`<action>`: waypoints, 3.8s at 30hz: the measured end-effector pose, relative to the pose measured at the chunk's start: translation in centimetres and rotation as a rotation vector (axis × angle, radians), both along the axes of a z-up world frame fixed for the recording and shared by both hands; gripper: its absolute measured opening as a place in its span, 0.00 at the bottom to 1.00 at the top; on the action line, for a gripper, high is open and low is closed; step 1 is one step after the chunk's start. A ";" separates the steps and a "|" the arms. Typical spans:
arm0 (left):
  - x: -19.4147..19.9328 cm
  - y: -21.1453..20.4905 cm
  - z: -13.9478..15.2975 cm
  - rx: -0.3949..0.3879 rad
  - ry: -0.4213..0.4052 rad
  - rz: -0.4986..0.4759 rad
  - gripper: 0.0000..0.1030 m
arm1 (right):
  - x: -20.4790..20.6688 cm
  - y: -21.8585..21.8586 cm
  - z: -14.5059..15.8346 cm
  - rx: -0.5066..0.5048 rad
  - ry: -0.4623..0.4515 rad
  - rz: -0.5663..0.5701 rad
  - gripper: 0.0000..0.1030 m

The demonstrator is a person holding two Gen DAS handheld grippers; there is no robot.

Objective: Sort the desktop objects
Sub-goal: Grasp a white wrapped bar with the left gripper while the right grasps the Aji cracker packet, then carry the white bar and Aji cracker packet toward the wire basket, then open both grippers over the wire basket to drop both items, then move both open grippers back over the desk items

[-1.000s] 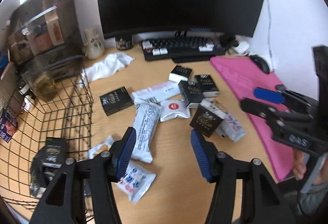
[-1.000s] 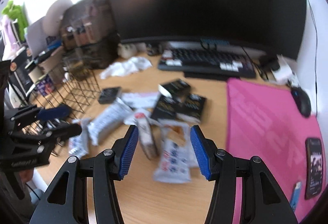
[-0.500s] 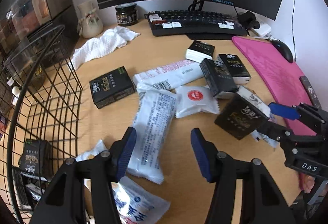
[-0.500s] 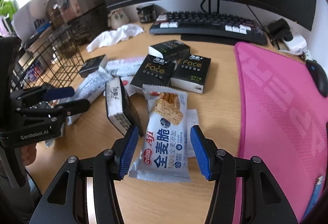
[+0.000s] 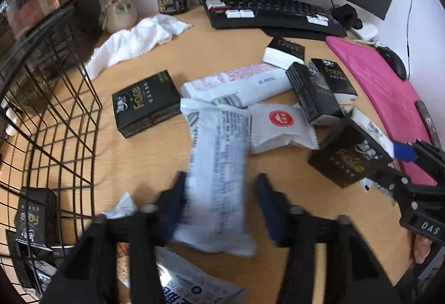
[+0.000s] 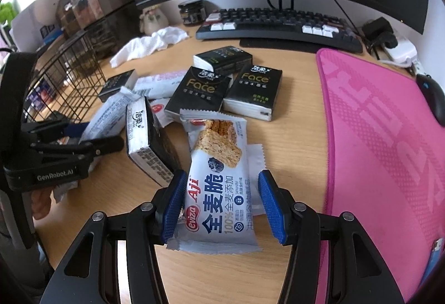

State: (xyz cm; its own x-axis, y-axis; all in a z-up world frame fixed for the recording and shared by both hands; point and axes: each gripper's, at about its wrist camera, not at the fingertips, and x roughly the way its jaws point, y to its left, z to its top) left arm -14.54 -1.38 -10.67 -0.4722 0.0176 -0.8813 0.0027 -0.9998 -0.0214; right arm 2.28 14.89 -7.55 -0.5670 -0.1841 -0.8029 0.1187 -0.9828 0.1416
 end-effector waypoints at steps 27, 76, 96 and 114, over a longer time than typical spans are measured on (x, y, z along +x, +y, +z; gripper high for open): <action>2.5 2.1 3.5 0.022 0.082 -0.085 0.38 | 1.1 0.3 2.6 0.016 0.069 -0.032 0.35; 16.8 -17.3 11.8 -0.036 0.278 0.380 0.38 | 2.9 -26.4 11.4 -0.095 0.281 0.471 0.37; 15.7 -9.0 12.8 0.015 0.366 0.178 0.80 | 4.3 -17.4 12.4 -0.058 0.332 0.308 0.53; 6.0 2.2 6.6 0.220 0.172 -0.027 0.81 | 5.6 0.6 9.6 0.006 0.272 -0.046 0.63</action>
State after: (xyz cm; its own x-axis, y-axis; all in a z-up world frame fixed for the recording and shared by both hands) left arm -8.55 0.83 -4.09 -0.6111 0.2148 -0.7619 -0.0466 -0.9706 -0.2363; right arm 7.87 15.52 2.03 -0.7695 -0.1491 -0.6210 0.1072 -0.9887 0.1046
